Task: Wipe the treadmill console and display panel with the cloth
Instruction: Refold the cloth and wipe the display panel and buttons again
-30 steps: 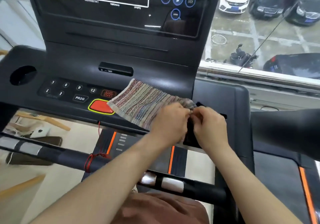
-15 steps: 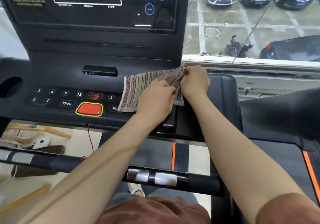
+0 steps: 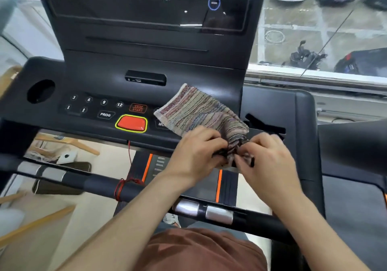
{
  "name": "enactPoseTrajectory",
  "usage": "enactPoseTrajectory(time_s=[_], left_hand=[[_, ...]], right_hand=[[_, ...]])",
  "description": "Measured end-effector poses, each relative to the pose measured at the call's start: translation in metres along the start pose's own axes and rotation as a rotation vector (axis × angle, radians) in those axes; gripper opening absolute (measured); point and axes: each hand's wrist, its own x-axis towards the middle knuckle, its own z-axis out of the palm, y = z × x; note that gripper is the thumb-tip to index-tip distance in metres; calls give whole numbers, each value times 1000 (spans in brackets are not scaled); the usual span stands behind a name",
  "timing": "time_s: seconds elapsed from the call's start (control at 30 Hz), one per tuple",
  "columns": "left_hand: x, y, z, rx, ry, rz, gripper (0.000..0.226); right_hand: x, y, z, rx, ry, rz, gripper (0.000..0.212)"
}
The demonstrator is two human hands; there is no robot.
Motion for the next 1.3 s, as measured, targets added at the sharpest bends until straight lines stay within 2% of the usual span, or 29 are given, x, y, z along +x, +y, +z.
enactPoseTrajectory(time_s=[0.13,0.27,0.37,0.47,0.57,0.67,0.77,0.83,0.93,1.07,1.2,1.3], left_hand=[[-9,-5,-5,36,84,2,16],[-29,-16,-16,96,203,-185,23],[-42,-29,-27,96,246,-328,32],[-59,-43,-37,137,294,-434,22],[-76,-60,-45,206,287,-506,28],[-87,-80,-58,228,282,-616,37],[-98,-99,-72,137,291,-734,36],[-104,-106,-79,24,300,-845,34],[-111,-112,-83,-173,328,-977,16],[-114,-116,-85,-222,262,-975,8],[-111,-125,-94,-290,92,-936,6],[-112,-134,-98,-333,71,-939,5]], right_hand=[[17,-22,-17,-35,16,-190,20],[26,-29,14,-62,-177,-393,29],[37,-40,36,-52,-194,-445,31],[42,-65,52,-68,-249,-497,32],[56,-91,64,-89,-250,-533,41],[71,-118,79,-74,-211,-565,26],[76,-138,92,-25,-237,-544,27],[75,-139,101,1,-228,-594,24],[77,-139,111,69,-191,-672,13],[83,-151,112,152,-201,-682,24],[92,-162,113,155,-249,-632,9],[97,-169,120,170,-286,-647,5]])
